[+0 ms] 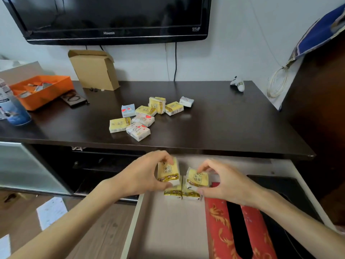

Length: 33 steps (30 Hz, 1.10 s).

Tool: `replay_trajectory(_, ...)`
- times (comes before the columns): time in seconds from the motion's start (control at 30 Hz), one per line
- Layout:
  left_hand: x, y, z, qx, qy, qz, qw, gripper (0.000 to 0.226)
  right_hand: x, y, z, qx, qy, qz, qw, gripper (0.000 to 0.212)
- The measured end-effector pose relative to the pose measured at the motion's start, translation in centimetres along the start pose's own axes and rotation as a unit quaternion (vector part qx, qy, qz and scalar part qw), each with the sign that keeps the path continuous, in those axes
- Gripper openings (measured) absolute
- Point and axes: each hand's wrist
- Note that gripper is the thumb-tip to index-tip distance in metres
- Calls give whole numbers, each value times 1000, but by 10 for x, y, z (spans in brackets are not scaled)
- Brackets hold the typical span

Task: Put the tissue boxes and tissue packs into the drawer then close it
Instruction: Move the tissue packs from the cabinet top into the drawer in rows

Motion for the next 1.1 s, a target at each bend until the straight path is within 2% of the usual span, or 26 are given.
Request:
replay_trajectory(0.13, -3, -27, 32, -33, 3, -52, 998, 52, -9, -23, 6, -27, 20, 83, 996, 47)
replay_trajectory(0.27, -6, -52, 49, -62, -32, -122, 990, 49, -17, -39, 8, -65, 34, 171, 982, 46)
replay_trajectory(0.5, -7, -77, 46, -56, -100, -234, 965, 45, -28, -57, 7, -109, 37, 300, 947, 39)
replay_trajectory(0.77, -5, -88, 36, -89, -100, -254, 958, 48, -25, -62, 3, -128, 10, 324, 937, 34)
replay_trajectory(1.0, -6, -86, 35, -91, -123, -287, 946, 42, -24, -65, 3, -132, 0, 328, 935, 26)
replay_trajectory(1.1, -5, -86, 35, -95, -129, -303, 939, 38, -24, -64, 3, -143, 2, 336, 931, 29)
Point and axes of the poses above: each hand's wrist, its own z-axis away from the middle knuckle, its own y-axis out of the back of the hand, x = y × z, and after that the axes turned 7 degrees about -x, right-handed
